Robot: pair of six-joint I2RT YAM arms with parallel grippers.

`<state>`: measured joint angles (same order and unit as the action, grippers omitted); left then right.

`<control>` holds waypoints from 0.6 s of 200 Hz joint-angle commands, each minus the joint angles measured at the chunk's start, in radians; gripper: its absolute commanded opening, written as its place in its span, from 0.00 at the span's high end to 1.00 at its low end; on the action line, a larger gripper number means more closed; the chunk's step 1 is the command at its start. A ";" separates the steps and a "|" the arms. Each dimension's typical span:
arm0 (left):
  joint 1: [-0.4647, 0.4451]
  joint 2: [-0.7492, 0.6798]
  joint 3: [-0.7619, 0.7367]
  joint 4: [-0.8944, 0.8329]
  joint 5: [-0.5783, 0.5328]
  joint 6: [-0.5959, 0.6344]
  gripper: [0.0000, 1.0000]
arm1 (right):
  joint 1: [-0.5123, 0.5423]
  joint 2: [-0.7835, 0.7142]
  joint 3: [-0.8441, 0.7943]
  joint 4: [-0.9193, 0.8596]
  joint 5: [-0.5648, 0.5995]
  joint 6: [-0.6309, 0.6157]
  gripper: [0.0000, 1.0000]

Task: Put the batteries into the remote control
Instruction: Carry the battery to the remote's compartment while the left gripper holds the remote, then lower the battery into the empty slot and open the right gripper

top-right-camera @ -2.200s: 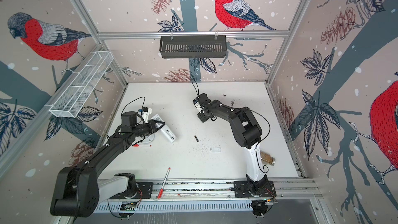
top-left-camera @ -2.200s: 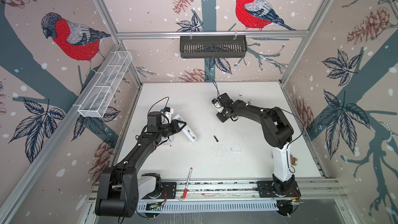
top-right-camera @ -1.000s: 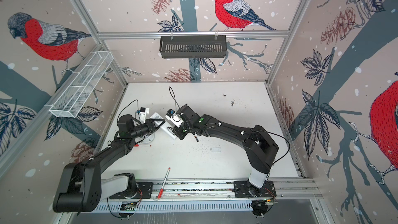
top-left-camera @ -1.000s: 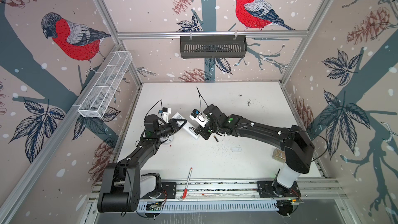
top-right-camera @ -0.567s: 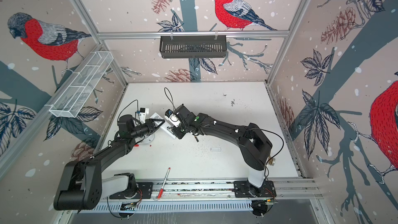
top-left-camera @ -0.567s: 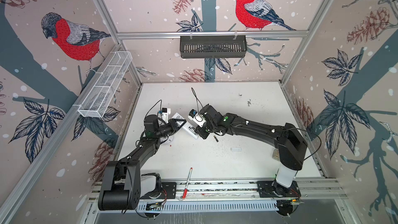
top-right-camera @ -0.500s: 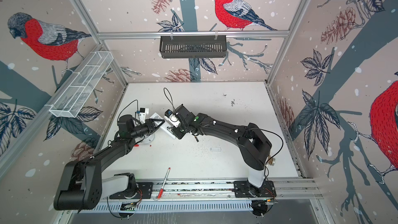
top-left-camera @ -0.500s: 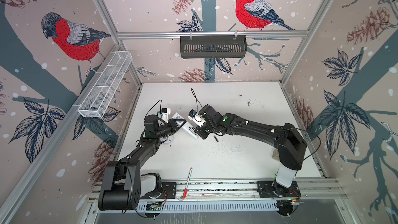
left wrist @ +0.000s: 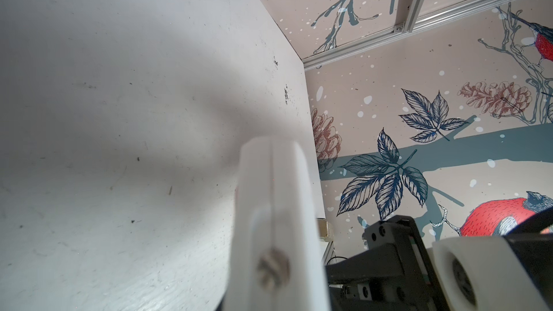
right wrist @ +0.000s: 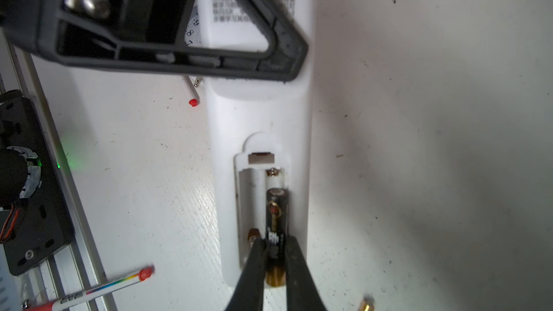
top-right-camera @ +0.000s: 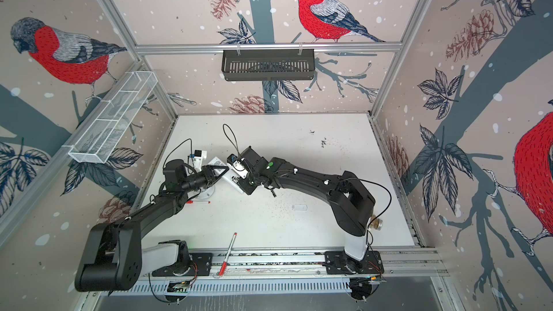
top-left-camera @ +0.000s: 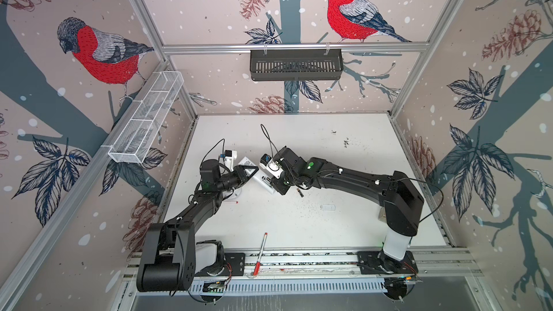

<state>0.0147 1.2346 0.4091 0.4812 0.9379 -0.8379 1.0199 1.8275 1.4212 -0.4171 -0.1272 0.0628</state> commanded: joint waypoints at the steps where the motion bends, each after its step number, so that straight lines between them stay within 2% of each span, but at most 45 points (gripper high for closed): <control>1: 0.002 -0.006 0.004 0.030 0.001 0.014 1.00 | 0.007 0.004 0.006 -0.025 0.017 -0.017 0.85; 86: 0.004 -0.011 -0.002 0.035 0.003 0.012 1.00 | 0.015 0.016 0.039 -0.052 0.040 -0.019 0.77; 120: 0.003 -0.012 -0.003 0.036 0.005 0.011 1.00 | 0.020 0.012 0.042 -0.061 0.059 -0.021 0.77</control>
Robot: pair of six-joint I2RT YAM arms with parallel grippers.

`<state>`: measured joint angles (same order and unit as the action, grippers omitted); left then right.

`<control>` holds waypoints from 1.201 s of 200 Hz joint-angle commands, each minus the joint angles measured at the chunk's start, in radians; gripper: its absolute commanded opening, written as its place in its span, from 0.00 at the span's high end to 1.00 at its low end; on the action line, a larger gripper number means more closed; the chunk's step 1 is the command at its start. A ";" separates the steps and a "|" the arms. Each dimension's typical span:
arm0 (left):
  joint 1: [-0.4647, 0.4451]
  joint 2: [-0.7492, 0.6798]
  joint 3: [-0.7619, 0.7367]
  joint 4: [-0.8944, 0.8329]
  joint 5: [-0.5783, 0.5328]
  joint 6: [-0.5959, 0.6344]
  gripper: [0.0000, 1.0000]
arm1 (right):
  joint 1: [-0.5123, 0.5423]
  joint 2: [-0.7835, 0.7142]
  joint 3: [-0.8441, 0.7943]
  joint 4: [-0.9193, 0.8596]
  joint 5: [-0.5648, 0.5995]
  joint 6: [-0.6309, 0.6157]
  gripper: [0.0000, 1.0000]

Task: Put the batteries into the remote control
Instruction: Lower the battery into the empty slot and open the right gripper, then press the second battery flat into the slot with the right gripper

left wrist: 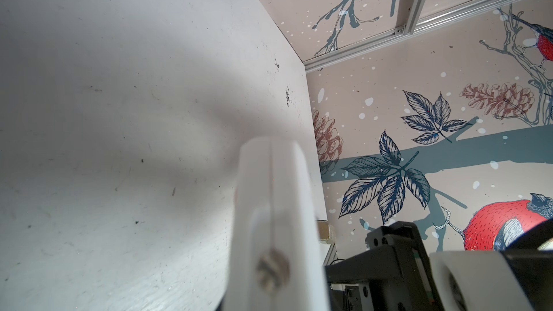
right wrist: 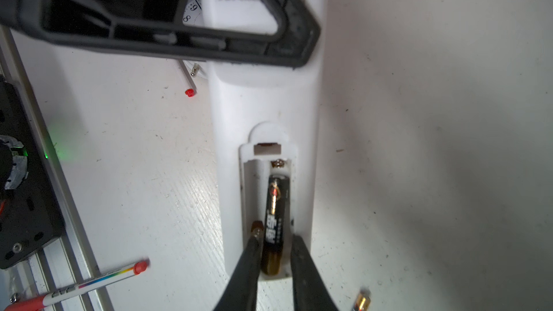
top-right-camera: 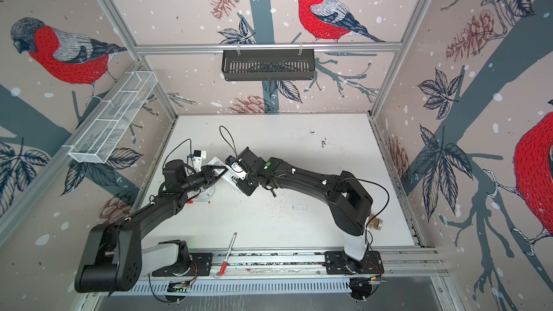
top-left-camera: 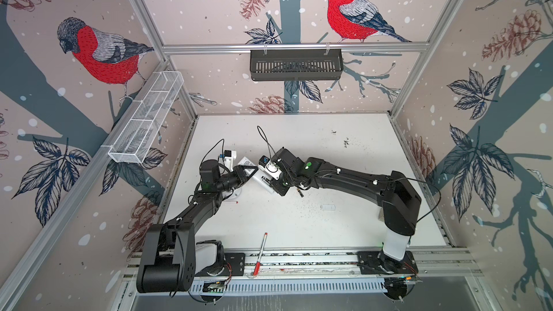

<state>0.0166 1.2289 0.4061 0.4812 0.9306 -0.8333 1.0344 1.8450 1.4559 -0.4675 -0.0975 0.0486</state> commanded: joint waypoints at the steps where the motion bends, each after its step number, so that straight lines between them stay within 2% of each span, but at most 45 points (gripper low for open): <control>1: 0.001 -0.006 0.000 0.036 0.012 0.007 1.00 | 0.007 -0.006 0.008 -0.011 0.030 -0.007 0.77; 26: 0.002 -0.005 0.000 0.047 0.023 0.000 1.00 | 0.003 -0.031 -0.014 0.000 0.030 -0.006 0.70; 53: 0.001 -0.002 -0.004 0.069 0.039 -0.011 1.00 | -0.034 -0.097 -0.076 0.068 -0.069 -0.007 0.62; 65: 0.001 0.001 -0.009 0.104 0.058 -0.025 1.00 | -0.059 -0.132 -0.114 0.109 -0.140 -0.003 0.55; 92: 0.002 0.012 -0.023 0.213 0.119 -0.090 1.00 | -0.163 -0.218 -0.233 0.233 -0.354 0.027 0.32; 115: 0.001 0.023 -0.014 0.245 0.164 -0.120 1.00 | -0.238 -0.263 -0.312 0.295 -0.497 0.024 0.24; 149: -0.001 0.052 0.029 0.217 0.257 -0.110 1.00 | -0.291 -0.271 -0.372 0.341 -0.689 -0.022 0.19; 175: -0.025 0.065 0.046 0.163 0.260 -0.069 1.00 | -0.297 -0.254 -0.387 0.380 -0.778 -0.031 0.17; 240: -0.088 0.101 0.050 0.231 0.294 -0.115 1.00 | -0.295 -0.188 -0.390 0.386 -0.860 -0.084 0.17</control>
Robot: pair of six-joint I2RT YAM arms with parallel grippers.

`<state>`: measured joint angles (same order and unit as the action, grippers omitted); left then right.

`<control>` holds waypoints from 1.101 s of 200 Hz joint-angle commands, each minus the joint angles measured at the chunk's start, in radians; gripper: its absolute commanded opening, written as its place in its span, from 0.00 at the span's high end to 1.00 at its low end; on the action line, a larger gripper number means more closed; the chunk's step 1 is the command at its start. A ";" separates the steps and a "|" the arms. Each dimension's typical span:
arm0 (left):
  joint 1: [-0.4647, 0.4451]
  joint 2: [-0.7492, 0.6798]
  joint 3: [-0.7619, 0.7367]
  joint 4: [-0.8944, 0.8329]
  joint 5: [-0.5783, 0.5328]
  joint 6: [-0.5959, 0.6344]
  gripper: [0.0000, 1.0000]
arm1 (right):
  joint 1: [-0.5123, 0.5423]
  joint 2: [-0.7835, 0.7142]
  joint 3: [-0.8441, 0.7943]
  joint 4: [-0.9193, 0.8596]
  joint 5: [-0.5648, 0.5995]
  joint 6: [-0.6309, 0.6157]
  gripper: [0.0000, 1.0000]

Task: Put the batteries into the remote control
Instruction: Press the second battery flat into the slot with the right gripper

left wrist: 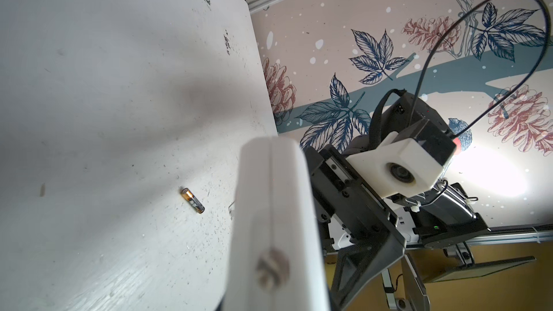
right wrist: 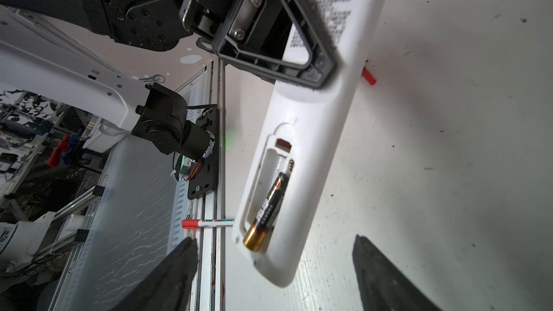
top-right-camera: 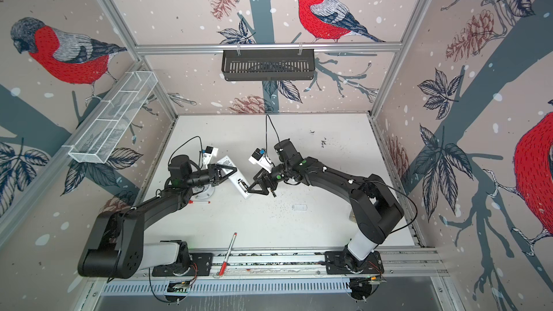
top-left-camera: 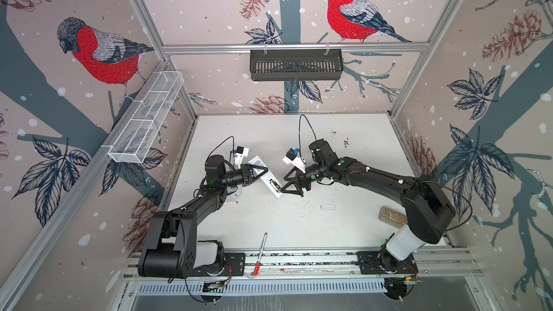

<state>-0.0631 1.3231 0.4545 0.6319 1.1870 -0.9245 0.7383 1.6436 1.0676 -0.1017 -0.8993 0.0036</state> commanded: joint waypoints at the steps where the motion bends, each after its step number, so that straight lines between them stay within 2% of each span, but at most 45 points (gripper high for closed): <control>1: -0.009 0.007 0.000 0.081 0.039 -0.026 1.00 | 0.001 0.014 -0.002 0.020 -0.059 -0.040 0.17; 93: -0.059 0.060 -0.009 0.299 0.075 -0.170 1.00 | -0.018 0.062 -0.023 0.060 -0.077 -0.033 0.19; 160: -0.085 0.072 -0.002 0.322 0.089 -0.178 1.00 | -0.051 0.091 -0.015 0.074 -0.121 -0.040 0.20; 220: -0.096 0.091 -0.008 0.404 0.096 -0.235 1.00 | -0.067 0.135 0.014 0.055 -0.126 -0.047 0.21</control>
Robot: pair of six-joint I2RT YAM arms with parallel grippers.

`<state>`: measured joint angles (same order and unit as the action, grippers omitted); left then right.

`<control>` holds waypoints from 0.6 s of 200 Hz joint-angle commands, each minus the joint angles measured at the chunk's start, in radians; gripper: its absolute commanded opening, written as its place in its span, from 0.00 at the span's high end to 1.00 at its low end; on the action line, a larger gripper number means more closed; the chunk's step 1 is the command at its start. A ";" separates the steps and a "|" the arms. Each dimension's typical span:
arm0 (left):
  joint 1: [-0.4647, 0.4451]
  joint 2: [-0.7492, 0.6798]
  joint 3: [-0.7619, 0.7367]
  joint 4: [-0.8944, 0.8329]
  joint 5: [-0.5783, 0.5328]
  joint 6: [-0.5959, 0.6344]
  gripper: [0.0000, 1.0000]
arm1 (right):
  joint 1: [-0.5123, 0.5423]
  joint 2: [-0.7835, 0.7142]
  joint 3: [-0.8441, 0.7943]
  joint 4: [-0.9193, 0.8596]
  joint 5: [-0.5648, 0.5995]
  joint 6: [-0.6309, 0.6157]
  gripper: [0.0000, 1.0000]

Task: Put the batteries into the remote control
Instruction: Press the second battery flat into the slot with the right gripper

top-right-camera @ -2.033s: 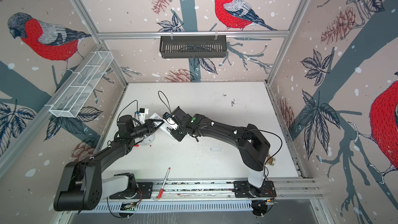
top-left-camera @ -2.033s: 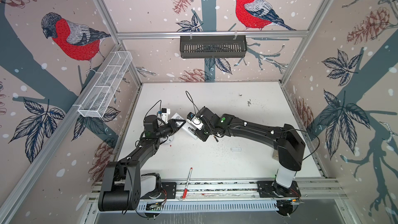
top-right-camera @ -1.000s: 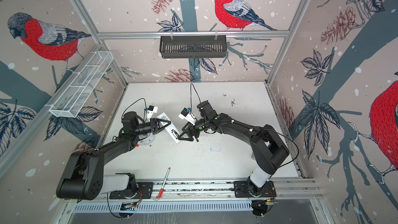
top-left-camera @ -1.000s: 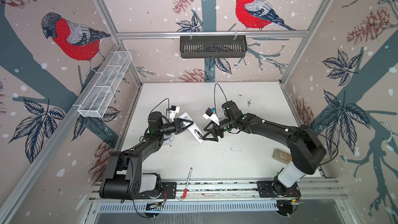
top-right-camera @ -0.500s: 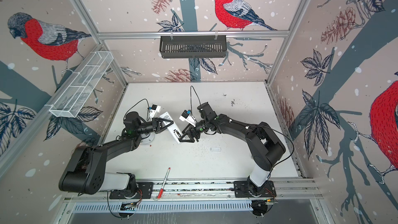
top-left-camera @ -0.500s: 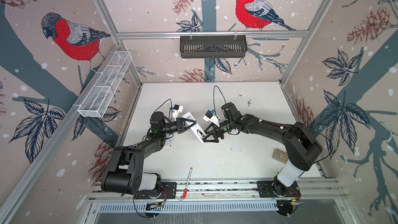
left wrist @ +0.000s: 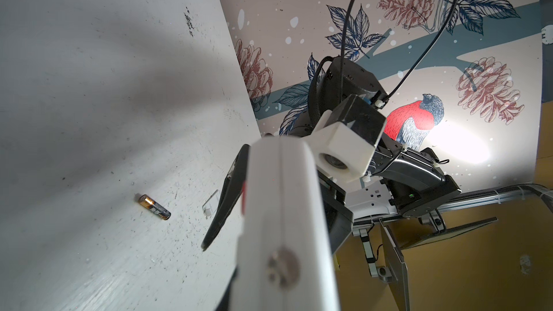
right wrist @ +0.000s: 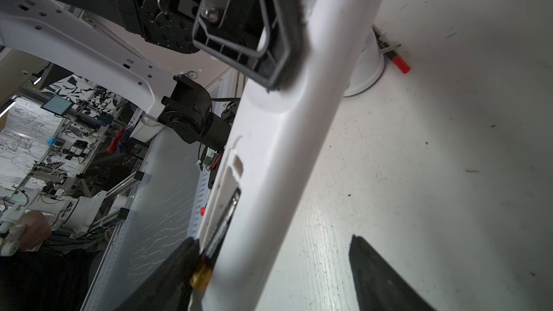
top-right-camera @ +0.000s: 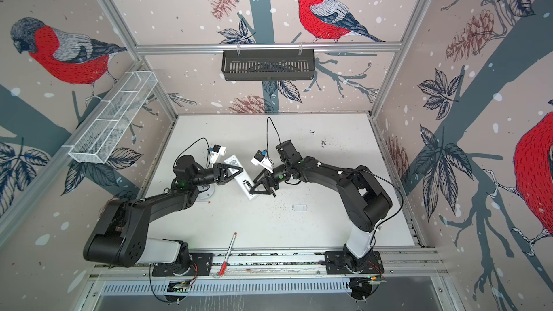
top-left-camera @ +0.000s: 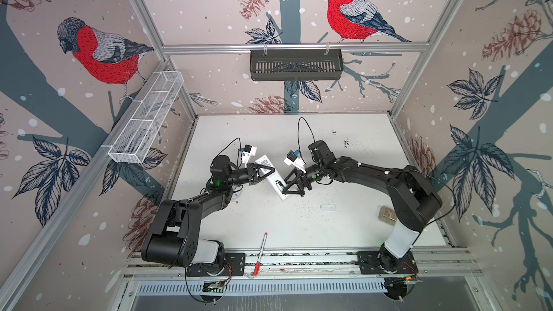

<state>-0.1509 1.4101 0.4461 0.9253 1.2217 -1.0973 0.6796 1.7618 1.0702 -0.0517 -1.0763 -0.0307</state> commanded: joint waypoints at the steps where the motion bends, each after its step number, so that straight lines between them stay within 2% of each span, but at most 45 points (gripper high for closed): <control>1: -0.009 0.005 0.000 0.111 0.062 -0.063 1.00 | -0.009 0.018 0.011 0.006 0.052 -0.012 0.21; 54: -0.016 0.027 -0.002 0.177 0.068 -0.106 1.00 | -0.032 0.059 0.027 0.020 0.060 0.015 0.23; 120: -0.016 0.026 0.004 0.115 0.064 -0.056 1.00 | -0.022 0.076 0.080 -0.046 0.203 0.025 0.23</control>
<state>-0.1604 1.4406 0.4427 0.9886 1.1755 -1.1255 0.6548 1.8297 1.1366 -0.0761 -1.0698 0.0002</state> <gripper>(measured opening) 0.208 0.770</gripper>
